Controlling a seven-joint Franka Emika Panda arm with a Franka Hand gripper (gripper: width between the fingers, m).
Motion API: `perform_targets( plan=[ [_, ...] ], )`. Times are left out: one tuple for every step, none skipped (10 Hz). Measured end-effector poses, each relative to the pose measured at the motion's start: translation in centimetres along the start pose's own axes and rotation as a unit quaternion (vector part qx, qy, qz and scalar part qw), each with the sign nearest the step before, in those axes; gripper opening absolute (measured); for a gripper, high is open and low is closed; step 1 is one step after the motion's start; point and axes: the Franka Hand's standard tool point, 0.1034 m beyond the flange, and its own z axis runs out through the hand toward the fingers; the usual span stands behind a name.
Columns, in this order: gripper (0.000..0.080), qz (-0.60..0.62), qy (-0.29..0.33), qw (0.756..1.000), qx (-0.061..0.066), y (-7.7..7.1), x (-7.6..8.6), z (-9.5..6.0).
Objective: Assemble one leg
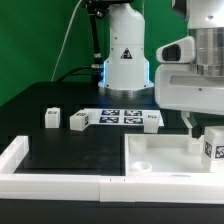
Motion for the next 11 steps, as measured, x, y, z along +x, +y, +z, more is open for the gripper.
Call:
perform_targets(
  plan=[
    [0.0649,-0.079,0.002,0.997,-0.006,0.11,0.13,0.1],
    [0.0649,-0.142,0.002,0.99,-0.008,0.32,0.23,0.18],
    [0.0649,-0.206,0.003,0.978,-0.012,0.54,0.41,0.15],
    [0.0649,-0.248,0.004,0.969,-0.015,0.67,0.52,0.14],
    [0.0637,-0.248,0.004,0.969,-0.015,0.73,0.54,0.16],
    [0.0637,-0.239,0.004,0.971,-0.015,0.72,0.53,0.16],
    [0.0464,-0.227,0.004,0.974,-0.015,0.73,0.53,0.16],
    [0.0292,-0.227,0.004,0.974,-0.015,0.74,0.55,0.16],
    [0.0292,-0.225,0.004,0.974,-0.014,0.74,0.54,0.16],
    [0.0291,-0.16,0.005,0.987,-0.012,0.67,0.44,0.18],
    [0.0291,-0.056,0.004,0.998,-0.012,0.67,0.07,0.27]
  ],
)
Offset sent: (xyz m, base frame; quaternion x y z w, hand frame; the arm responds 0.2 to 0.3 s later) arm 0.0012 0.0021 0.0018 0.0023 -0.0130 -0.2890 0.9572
